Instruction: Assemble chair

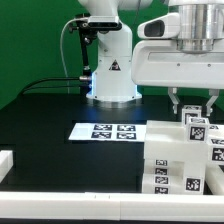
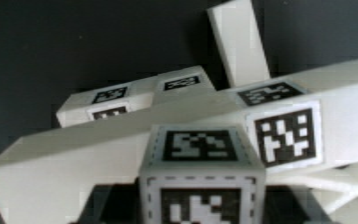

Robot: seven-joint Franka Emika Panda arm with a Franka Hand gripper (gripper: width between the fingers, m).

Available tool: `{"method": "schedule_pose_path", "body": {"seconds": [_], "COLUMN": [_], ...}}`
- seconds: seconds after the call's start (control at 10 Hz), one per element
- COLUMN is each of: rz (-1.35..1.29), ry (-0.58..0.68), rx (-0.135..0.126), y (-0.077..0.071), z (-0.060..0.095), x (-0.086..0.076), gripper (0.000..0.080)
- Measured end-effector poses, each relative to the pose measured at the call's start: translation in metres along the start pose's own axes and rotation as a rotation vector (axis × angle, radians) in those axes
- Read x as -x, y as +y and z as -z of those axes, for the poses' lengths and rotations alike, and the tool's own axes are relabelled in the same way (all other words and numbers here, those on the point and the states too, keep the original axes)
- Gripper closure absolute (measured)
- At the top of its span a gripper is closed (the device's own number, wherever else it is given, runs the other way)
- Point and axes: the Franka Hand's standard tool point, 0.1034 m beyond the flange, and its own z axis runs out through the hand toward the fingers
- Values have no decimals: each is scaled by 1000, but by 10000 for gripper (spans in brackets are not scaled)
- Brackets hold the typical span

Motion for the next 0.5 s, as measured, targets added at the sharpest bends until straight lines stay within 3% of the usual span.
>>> {"method": "schedule_pose_path", "body": {"seconds": [0.4,0.5], "rz": [-443,-509], "ry": [24,21], "rx": [-73,-74], "y": [-3,-3], "z": [1,1], "x": [-7,-7], "gripper": [518,518]}}
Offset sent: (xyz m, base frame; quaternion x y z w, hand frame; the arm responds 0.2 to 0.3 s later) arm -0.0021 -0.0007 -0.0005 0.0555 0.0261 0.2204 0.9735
